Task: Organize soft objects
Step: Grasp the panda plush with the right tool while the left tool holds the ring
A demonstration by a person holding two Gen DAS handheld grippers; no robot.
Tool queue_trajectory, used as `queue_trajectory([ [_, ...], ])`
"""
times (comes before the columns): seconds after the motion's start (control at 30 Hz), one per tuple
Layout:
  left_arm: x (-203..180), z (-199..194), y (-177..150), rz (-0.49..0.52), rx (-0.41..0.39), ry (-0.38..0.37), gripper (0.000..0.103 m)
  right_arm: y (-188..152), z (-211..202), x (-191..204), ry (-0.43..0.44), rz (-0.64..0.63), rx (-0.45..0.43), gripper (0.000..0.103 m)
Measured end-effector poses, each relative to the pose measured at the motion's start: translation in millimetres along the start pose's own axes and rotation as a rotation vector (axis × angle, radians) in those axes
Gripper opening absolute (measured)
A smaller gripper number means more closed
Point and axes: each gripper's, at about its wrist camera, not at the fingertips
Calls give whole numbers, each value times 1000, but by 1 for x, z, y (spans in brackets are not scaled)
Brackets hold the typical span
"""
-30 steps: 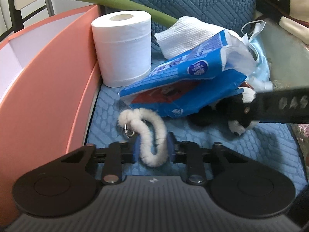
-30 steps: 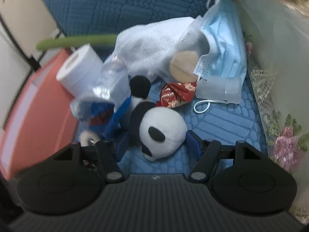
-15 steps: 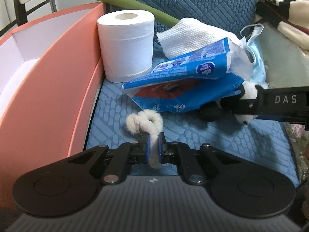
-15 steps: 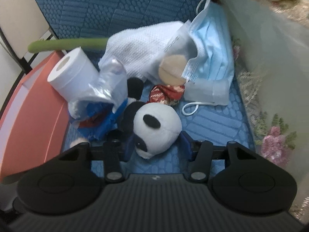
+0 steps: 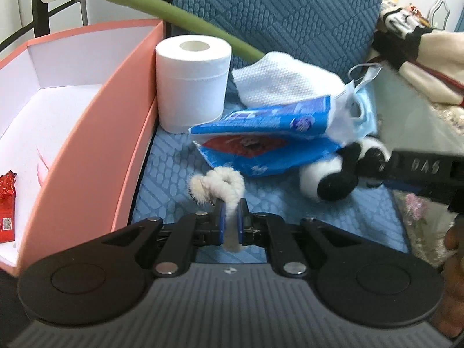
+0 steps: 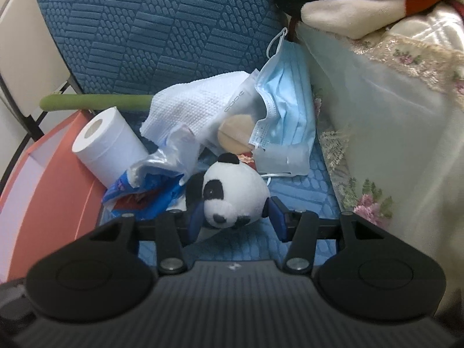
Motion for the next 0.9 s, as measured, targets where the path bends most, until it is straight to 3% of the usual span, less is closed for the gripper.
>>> queue_trajectory([
  [0.2, -1, -14, -4, 7, -13, -25, 10, -12, -12, 6, -52, -8, 22, 50],
  [0.23, -1, -15, -5, 8, -13, -27, 10, -14, -14, 6, -60, -7, 29, 43],
  [0.47, 1, -22, -11, -3, -9, -51, 10, -30, -33, 8, -98, 13, 43, 36],
  [0.53, 1, -24, -13, -3, -11, -55, 10, -31, -36, 6, -86, 21, 45, 33],
  [0.63, 1, -28, -15, -6, -13, -59, 10, -32, -41, 1, -57, 40, 43, 19],
  [0.9, 4, -32, -23, -15, -12, -60, 10, -49, -50, -2, 51, 74, 70, 21],
])
Point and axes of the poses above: each gripper's, at about its wrist camera, not at the fingertips, and z roughly the way its jaws point, x to its left, y to its top, and after that the axes turned 15 degrees about x, right-handed
